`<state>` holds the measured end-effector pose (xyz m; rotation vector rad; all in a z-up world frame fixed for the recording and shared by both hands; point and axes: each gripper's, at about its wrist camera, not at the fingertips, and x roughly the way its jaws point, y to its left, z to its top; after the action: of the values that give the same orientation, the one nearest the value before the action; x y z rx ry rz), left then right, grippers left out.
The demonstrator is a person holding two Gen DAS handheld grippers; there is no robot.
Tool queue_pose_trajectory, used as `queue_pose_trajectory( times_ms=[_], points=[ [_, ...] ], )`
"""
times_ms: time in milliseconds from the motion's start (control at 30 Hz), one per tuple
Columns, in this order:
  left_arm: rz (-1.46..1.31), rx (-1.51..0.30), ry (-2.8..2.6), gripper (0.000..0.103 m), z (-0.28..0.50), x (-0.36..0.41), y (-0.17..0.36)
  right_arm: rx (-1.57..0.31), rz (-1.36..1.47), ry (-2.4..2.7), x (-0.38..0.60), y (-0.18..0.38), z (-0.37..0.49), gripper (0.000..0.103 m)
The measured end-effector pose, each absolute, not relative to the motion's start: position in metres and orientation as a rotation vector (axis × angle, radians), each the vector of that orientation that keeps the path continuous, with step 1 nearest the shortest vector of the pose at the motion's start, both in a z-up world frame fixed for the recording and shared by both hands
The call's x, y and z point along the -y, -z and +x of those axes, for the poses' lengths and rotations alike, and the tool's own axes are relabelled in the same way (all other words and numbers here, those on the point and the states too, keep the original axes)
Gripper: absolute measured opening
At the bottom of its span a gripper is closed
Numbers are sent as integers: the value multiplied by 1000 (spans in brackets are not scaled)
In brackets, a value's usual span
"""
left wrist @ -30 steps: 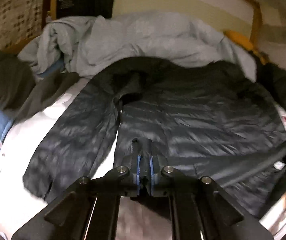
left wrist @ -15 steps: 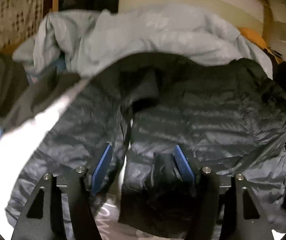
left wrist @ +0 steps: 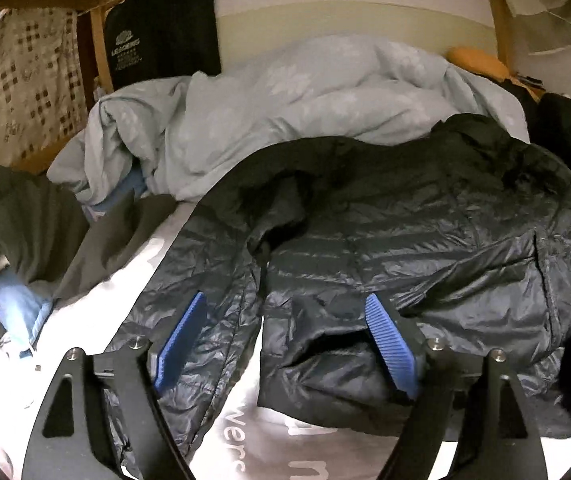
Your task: Fold large clothes
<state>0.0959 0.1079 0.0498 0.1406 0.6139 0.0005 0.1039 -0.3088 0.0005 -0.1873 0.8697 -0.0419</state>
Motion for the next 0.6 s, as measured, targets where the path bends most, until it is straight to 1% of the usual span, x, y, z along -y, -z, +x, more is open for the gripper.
queue_pose_trajectory(
  times_ms=[33, 67, 100, 133, 233, 300, 367, 467, 600],
  points=[
    [133, -622, -2, 81, 97, -110, -48, -866, -163, 64, 314, 1, 110, 67],
    [119, -629, -2, 81, 99, -114, -47, -862, -149, 78, 318, 2, 111, 43],
    [106, -633, -1, 81, 100, -117, -46, -861, -131, 104, 324, 2, 116, 9],
    [80, -642, 7, 81, 101, -122, -46, -848, -102, 141, 331, 0, 117, 4],
    [-105, -728, 99, 81, 110, -145, -42, -732, 43, 243, 365, -19, 111, 3],
    [-218, -730, 106, 81, 110, -162, -40, -652, 132, 272, 385, -34, 102, 3],
    [-235, -718, 108, 81, 109, -168, -42, -586, 159, 306, 397, -45, 94, 3],
    [-215, -733, 185, 82, 112, -162, -42, -608, 159, 334, 404, -43, 99, 3],
    [-127, -818, 257, 83, 126, -130, -22, -735, 212, 303, 404, -27, 108, 4]
  ],
)
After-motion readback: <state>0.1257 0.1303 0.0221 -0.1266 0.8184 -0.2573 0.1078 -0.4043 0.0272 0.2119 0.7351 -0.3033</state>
